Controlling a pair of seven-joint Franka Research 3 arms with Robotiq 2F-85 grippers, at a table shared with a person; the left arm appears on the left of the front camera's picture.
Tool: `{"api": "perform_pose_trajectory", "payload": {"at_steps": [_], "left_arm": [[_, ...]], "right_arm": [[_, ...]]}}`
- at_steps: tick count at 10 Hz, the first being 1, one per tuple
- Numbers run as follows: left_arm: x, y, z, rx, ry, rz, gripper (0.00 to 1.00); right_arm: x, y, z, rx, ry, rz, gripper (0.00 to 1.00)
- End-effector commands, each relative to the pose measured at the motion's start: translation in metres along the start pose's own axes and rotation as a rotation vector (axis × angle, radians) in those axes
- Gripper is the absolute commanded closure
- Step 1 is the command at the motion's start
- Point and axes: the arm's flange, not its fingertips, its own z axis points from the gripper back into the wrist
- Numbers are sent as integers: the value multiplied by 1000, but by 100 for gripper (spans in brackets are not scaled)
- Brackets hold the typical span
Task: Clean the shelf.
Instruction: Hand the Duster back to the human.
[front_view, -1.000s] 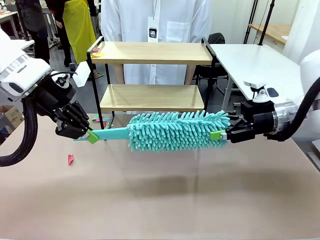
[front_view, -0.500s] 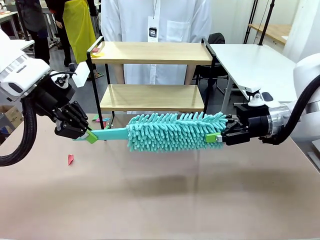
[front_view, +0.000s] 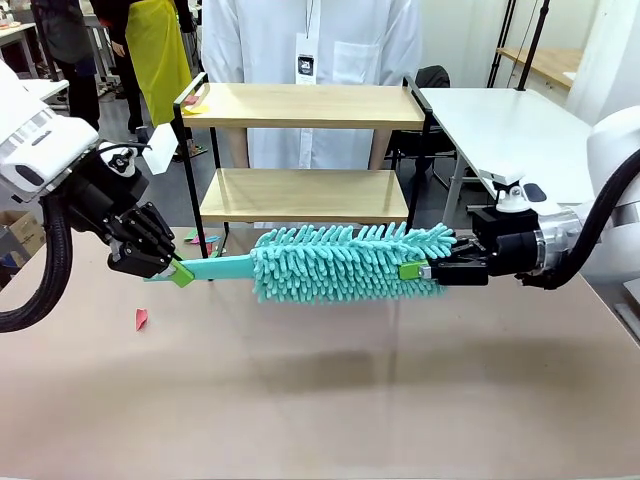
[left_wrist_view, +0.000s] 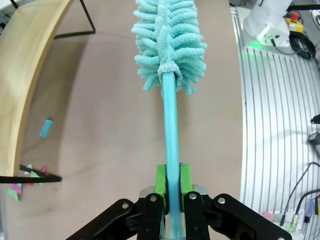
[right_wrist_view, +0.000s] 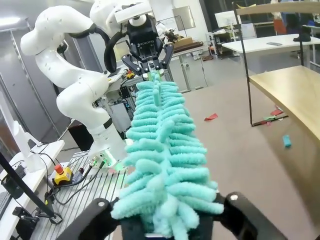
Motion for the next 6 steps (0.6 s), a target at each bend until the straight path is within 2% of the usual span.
{"api": "perform_pose_trajectory", "payload": {"at_steps": [1,2,5,6], "left_arm": [[4,-2,-1,-5,-11,-15,87],[4,-2,-1,-5,-11,-15,87],[4,-2,-1,-5,-11,-15,87],[4,-2,-1,-5,-11,-15,87]], "right_arm": [[-18,52,-3,21,-5,56,97],[-17,53,-1,17,-2,63,100],[-16,51,2,17,-4,74,100],[-15,47,3,-54,1,42,100]]}}
